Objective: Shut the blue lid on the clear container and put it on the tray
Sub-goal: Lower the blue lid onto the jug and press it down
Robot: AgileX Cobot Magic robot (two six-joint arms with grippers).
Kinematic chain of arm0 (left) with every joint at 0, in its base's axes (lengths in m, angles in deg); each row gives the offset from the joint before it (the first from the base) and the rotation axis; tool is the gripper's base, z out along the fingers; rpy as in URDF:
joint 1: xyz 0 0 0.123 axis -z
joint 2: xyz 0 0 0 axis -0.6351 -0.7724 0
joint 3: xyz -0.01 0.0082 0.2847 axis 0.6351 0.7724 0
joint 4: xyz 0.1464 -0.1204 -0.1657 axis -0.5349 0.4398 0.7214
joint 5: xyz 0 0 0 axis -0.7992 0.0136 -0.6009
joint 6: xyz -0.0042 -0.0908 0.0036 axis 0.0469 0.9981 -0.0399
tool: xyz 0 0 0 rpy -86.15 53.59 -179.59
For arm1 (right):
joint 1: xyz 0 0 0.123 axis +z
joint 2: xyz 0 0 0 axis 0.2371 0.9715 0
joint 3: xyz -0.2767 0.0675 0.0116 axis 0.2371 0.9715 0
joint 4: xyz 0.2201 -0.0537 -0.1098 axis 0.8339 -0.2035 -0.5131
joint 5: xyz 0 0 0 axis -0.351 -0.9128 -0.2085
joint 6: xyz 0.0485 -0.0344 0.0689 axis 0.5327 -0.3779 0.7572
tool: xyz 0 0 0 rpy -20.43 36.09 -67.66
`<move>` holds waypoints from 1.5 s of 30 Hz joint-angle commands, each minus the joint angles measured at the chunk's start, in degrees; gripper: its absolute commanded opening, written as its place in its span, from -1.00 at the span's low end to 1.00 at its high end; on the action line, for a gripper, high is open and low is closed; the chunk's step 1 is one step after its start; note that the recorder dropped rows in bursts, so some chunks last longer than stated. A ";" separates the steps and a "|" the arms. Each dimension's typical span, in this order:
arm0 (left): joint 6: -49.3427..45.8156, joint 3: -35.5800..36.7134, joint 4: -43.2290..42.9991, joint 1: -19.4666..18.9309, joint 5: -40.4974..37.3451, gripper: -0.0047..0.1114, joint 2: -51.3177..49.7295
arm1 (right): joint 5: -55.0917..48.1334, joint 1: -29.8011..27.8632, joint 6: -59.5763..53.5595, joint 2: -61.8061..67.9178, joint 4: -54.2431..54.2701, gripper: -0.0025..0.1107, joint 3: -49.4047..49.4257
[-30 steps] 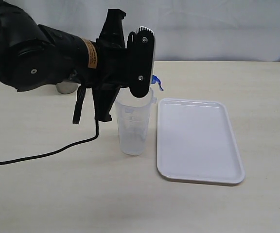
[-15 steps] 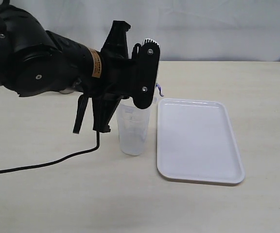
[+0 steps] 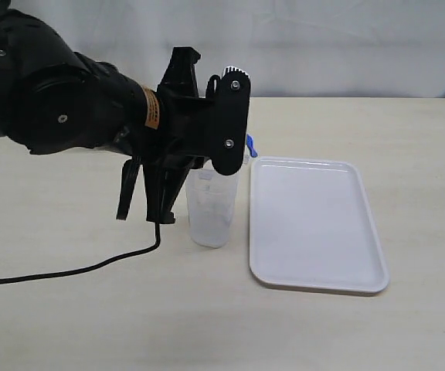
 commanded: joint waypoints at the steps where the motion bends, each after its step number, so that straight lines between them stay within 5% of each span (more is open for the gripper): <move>1: 0.50 0.16 2.56 0.05 -1.05 -0.92 0.57 | -0.09 0.04 0.31 -0.31 0.11 -0.88 0.17; 45: -2.75 0.25 7.46 0.05 -5.95 -0.92 0.57 | -0.09 0.04 0.31 -0.31 0.11 -0.88 0.17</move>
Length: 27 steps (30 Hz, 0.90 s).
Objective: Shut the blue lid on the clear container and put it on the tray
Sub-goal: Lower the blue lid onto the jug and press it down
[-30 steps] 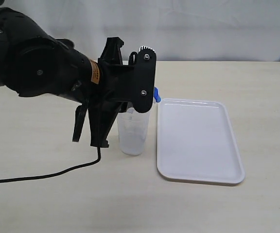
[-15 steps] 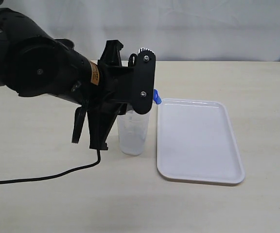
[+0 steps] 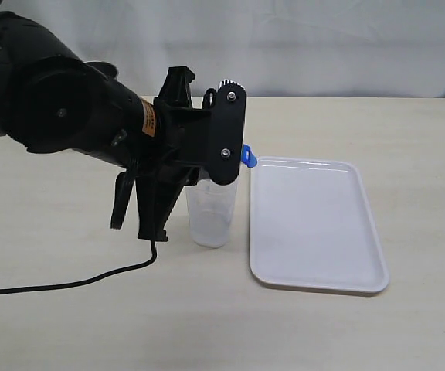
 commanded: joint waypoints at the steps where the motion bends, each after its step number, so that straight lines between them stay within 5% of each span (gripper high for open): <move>1: 0.09 0.16 0.62 0.05 0.04 -0.92 0.38 | -0.09 0.04 0.31 -0.31 0.11 -0.88 0.17; 27: -1.77 0.16 2.22 0.05 -0.67 -0.92 0.26 | -0.09 0.04 0.31 -0.31 0.11 -0.88 0.17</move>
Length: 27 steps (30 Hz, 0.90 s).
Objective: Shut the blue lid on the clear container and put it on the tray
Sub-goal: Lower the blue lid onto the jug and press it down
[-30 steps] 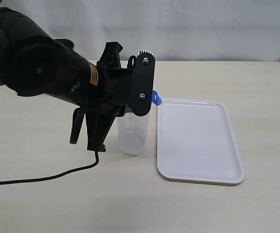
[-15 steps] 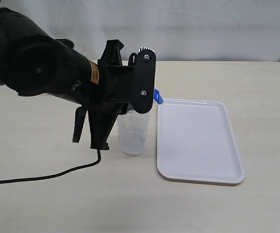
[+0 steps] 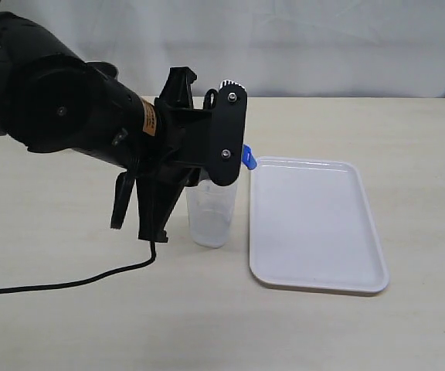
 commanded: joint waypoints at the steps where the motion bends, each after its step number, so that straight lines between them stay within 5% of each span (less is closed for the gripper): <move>1: -0.26 0.16 0.94 0.05 -0.65 -0.92 0.26 | -0.09 0.04 0.31 -0.31 0.11 -0.88 0.17; 27: -2.78 0.16 1.95 0.05 0.11 -0.92 0.26 | -0.09 0.04 0.31 -0.31 0.11 -0.88 0.17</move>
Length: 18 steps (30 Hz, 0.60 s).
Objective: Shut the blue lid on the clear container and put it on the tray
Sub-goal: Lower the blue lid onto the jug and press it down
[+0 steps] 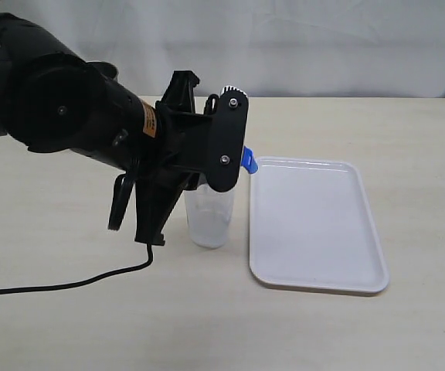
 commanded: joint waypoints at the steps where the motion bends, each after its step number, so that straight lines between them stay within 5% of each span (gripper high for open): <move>1: 0.46 0.16 0.38 0.05 0.86 -0.92 0.26 | -0.09 0.04 0.31 -0.31 0.11 -0.88 0.17; 18: 0.55 0.05 0.38 0.05 0.85 -0.92 1.00 | -0.09 0.04 0.31 -0.31 0.11 -0.88 0.17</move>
